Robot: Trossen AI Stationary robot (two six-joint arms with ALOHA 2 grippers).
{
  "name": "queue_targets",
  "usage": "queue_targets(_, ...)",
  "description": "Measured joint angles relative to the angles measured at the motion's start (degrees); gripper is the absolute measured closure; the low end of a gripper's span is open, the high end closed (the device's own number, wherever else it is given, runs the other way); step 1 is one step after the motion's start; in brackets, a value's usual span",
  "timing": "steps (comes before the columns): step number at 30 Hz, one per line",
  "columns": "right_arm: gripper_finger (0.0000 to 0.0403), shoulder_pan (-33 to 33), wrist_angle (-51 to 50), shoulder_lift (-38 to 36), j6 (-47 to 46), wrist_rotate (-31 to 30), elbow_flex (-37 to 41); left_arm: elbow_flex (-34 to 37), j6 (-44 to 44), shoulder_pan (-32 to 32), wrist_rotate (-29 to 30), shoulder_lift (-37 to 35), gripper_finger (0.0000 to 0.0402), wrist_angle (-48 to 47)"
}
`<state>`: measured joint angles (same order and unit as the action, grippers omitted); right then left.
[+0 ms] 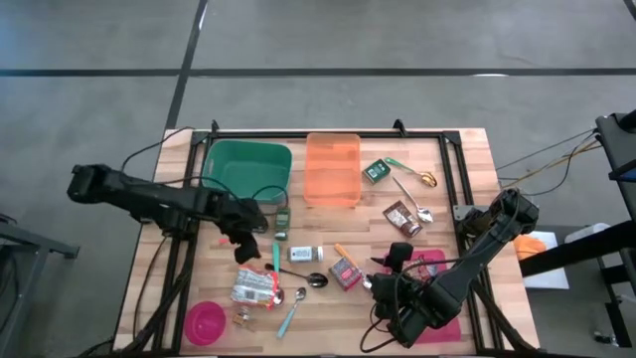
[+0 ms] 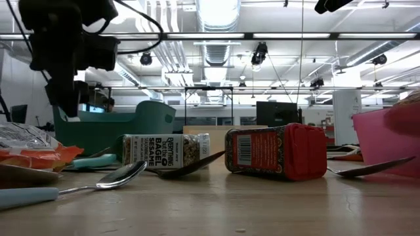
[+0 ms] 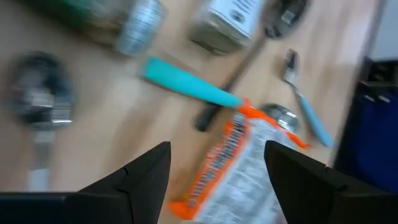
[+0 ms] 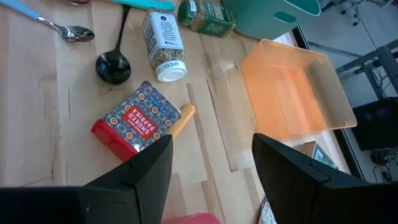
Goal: Pick & Place Food Item
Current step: Put the orange noodle pack into the pink bin
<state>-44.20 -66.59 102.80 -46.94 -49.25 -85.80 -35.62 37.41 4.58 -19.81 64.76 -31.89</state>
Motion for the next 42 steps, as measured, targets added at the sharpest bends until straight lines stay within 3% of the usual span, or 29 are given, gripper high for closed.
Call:
queue_targets(9, 0.0184, 0.0, 0.1, 0.0, 0.4, 0.0, 0.2, -0.5, -0.8, 0.0, -5.3, 7.5, 0.014, 6.2)
queue_targets(24, 0.0184, 0.0, 0.2, 0.0, 0.4, 0.2, 1.2, -11.7, -16.3, 7.5, -1.9, 22.0, 0.0141, 2.9)
queue_targets(36, 0.0184, 0.0, 0.9, 0.0, 0.5, 0.2, 1.2, -14.3, -17.5, 10.3, 0.8, 30.8, 0.0141, -0.3)
queue_targets(42, 0.0184, 0.0, 1.0, 0.0, 0.5, 0.2, 1.2, -14.5, -17.5, 10.2, -0.9, 32.3, 0.0142, 0.1)
